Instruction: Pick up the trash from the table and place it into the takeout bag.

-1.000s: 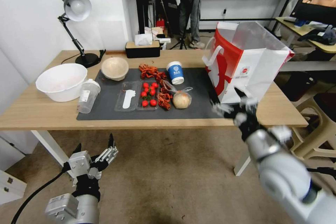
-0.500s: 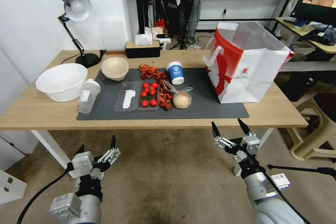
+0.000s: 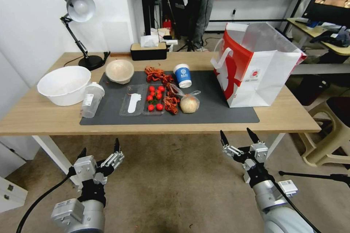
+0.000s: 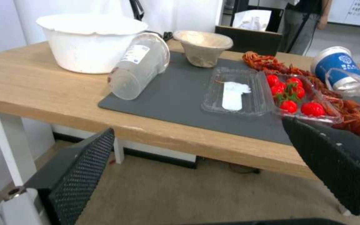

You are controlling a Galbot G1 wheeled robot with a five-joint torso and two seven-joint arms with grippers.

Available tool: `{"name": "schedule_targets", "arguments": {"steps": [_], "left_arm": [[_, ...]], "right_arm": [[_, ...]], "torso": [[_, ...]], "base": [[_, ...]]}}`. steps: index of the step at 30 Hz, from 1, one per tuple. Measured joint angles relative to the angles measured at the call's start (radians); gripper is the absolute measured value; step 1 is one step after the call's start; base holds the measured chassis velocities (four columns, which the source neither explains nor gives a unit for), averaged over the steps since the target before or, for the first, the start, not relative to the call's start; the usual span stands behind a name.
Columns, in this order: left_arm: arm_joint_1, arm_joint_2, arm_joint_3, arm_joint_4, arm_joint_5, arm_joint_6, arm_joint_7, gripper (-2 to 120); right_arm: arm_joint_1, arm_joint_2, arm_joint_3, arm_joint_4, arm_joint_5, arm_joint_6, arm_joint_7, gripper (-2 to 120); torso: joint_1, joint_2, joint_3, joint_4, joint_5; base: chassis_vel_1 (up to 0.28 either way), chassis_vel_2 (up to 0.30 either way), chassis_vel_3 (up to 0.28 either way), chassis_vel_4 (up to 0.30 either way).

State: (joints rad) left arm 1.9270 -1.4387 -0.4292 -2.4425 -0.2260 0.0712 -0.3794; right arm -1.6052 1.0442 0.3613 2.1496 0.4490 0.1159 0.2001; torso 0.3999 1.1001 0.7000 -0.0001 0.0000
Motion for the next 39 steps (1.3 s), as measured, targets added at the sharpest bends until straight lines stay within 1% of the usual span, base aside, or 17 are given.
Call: {"name": "schedule_targets", "arguments": {"steps": [3, 4, 6, 7, 10, 11, 13, 15, 16, 18, 20, 24, 25, 28, 30, 32, 39], "left_arm": [[-0.004, 0.0, -0.005, 0.001, -0.004, 0.0, 0.0, 100], [-0.004, 0.0, -0.005, 0.001, -0.004, 0.0, 0.0, 100], [0.0, 0.0, -0.006, 0.0, -0.003, 0.0, 0.0, 100], [0.0, 0.0, -0.006, 0.0, -0.003, 0.0, 0.0, 100], [0.001, -0.004, -0.003, 0.0, 0.0, -0.001, 0.001, 100], [0.001, -0.004, -0.003, 0.0, 0.0, -0.001, 0.001, 100], [-0.001, -0.007, -0.007, 0.0, -0.001, 0.0, 0.002, 100], [-0.001, -0.01, -0.01, 0.0, -0.001, 0.001, 0.002, 100], [-0.001, -0.01, -0.01, 0.0, -0.001, 0.001, 0.002, 100], [0.003, -0.013, -0.01, 0.0, 0.002, 0.001, 0.002, 100], [0.004, -0.014, -0.009, 0.001, 0.003, 0.0, 0.002, 100], [0.003, -0.022, -0.01, 0.007, 0.01, 0.0, 0.002, 100], [0.003, -0.022, -0.01, 0.007, 0.01, 0.0, 0.002, 100], [0.0, -0.025, -0.01, 0.011, 0.009, 0.0, 0.0, 100], [0.0, -0.025, -0.01, 0.012, 0.009, 0.0, 0.0, 100], [-0.003, -0.026, -0.011, 0.016, 0.007, -0.001, -0.001, 100], [-0.006, -0.024, -0.015, 0.018, 0.004, -0.002, -0.003, 100]], "right_arm": [[0.095, -0.015, -0.033, -0.028, 0.053, -0.047, -0.003, 100], [0.095, -0.015, -0.033, -0.028, 0.053, -0.047, -0.003, 100], [0.188, -0.026, -0.067, -0.057, 0.095, -0.098, -0.008, 100], [0.188, -0.026, -0.067, -0.057, 0.095, -0.098, -0.008, 100], [0.329, -0.044, -0.137, -0.095, 0.14, -0.166, -0.011, 100], [0.329, -0.044, -0.137, -0.095, 0.14, -0.166, -0.011, 100], [0.434, -0.052, -0.197, -0.12, 0.161, -0.215, -0.007, 100], [0.545, -0.05, -0.27, -0.153, 0.172, -0.276, 0.024, 100], [0.545, -0.05, -0.27, -0.153, 0.172, -0.276, 0.024, 100], [0.622, -0.04, -0.327, -0.184, 0.173, -0.337, 0.058, 100], [0.639, -0.037, -0.339, -0.192, 0.173, -0.35, 0.066, 100], [0.789, -0.009, -0.44, -0.265, 0.189, -0.488, 0.132, 100], [0.789, -0.009, -0.44, -0.265, 0.189, -0.488, 0.132, 100], [0.848, 0.004, -0.475, -0.306, 0.201, -0.55, 0.151, 100], [0.85, 0.005, -0.476, -0.308, 0.201, -0.552, 0.152, 100], [0.893, 0.019, -0.503, -0.351, 0.207, -0.594, 0.156, 100], [0.921, 0.035, -0.528, -0.383, 0.216, -0.635, 0.157, 100]], "torso": [[0.0, 0.0, 0.0, 0.0002, 0.0002], [0.0, 0.0, 0.0, 0.0002, 0.0002], [0.0, 0.0, 0.0, 0.0002, 0.0001], [0.0, 0.0, 0.0, 0.0002, 0.0001], [0.0, 0.0, 0.0, 0.0001, 0.0], [0.0, 0.0, 0.0, 0.0001, 0.0], [0.0, 0.0, 0.0, 0.0003, 0.0], [0.0, 0.0, 0.0, 0.0004, -0.0002], [0.0, 0.0, 0.0, 0.0004, -0.0002], [0.0, 0.0, 0.0, 0.0003, -0.0001], [0.0, 0.0, 0.0, 0.0001, 0.0], [0.0, 0.0, 0.0, 0.0002, -0.0002], [0.0, 0.0, 0.0, 0.0002, -0.0002], [0.0, 0.0, 0.0, 0.0001, -0.0002], [0.0, 0.0, 0.0, 0.0, -0.0002], [0.0, 0.0, 0.0, 0.0001, 0.0], [0.0, 0.0, 0.0, 0.0001, -0.0001]], "base": [[0.0, 0.0, 0.0, 0.0], [0.0, 0.0, 0.0, 0.0], [0.0, 0.0, 0.0, 0.0], [0.0, 0.0, 0.0, 0.0], [0.0, 0.0, 0.0, 0.0], [0.0, 0.0, 0.0, 0.0], [0.0, 0.0, 0.0, 0.0], [0.0, 0.0, 0.0, 0.0], [0.0, 0.0, 0.0, 0.0], [0.0, 0.0, 0.0, 0.0], [0.0, 0.0, 0.0, 0.0], [0.0, 0.0, 0.0, 0.0], [0.0, 0.0, 0.0, 0.0], [0.0, 0.0, 0.0, 0.0], [0.0, 0.0, 0.0, 0.0], [0.0, 0.0, 0.0, 0.0], [0.0, 0.0, 0.0, 0.0]]}}
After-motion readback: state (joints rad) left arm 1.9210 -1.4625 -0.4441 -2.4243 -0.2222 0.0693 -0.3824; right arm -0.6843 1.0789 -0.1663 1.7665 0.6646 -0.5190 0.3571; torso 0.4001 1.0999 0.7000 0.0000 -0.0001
